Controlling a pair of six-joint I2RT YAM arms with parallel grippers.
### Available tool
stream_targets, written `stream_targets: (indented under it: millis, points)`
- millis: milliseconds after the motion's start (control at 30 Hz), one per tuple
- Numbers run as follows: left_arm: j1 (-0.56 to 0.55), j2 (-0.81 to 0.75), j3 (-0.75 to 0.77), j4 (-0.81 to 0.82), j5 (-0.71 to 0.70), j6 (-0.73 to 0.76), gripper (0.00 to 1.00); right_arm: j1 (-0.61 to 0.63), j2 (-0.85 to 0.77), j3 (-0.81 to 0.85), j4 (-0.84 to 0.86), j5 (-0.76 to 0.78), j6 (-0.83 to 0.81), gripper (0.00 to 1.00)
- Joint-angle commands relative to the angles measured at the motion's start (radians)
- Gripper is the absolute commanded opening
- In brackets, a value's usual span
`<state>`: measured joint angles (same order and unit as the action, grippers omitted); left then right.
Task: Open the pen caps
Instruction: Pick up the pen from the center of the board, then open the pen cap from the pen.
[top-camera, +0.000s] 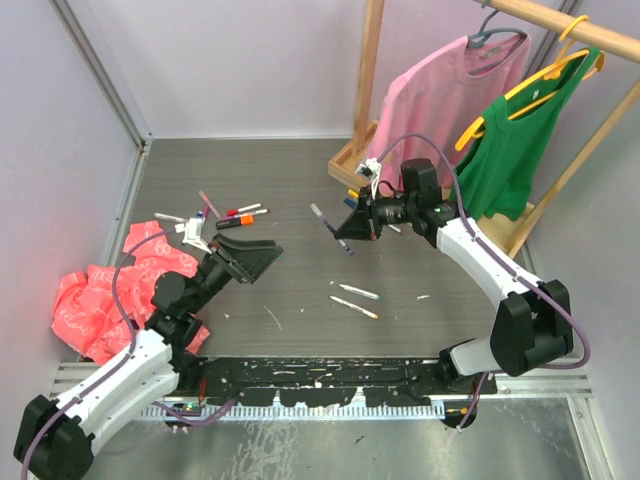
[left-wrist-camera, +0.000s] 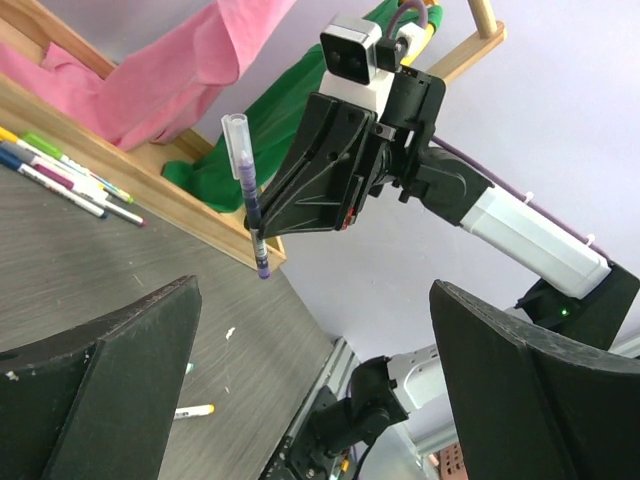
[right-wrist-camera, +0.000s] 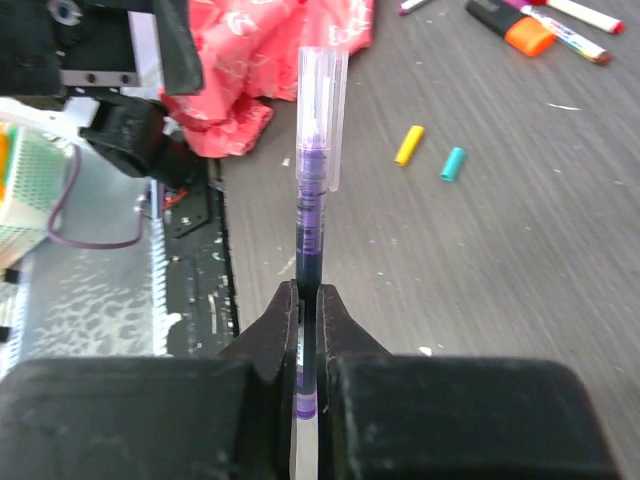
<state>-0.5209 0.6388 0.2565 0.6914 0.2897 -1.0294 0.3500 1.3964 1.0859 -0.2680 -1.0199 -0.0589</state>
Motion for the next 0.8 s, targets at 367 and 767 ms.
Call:
stream_targets:
  millis: [367, 767]
  points:
    - [-0.238, 0.265, 0.234, -0.079, -0.404, 0.071, 0.99, -0.003, -0.021, -0.029, 0.205, -0.143, 0.131, 0.01]
    - [-0.305, 0.415, 0.537, -0.59, -0.699, -0.07, 0.88, 0.002, 0.006, -0.016, 0.163, -0.122, 0.098, 0.01]
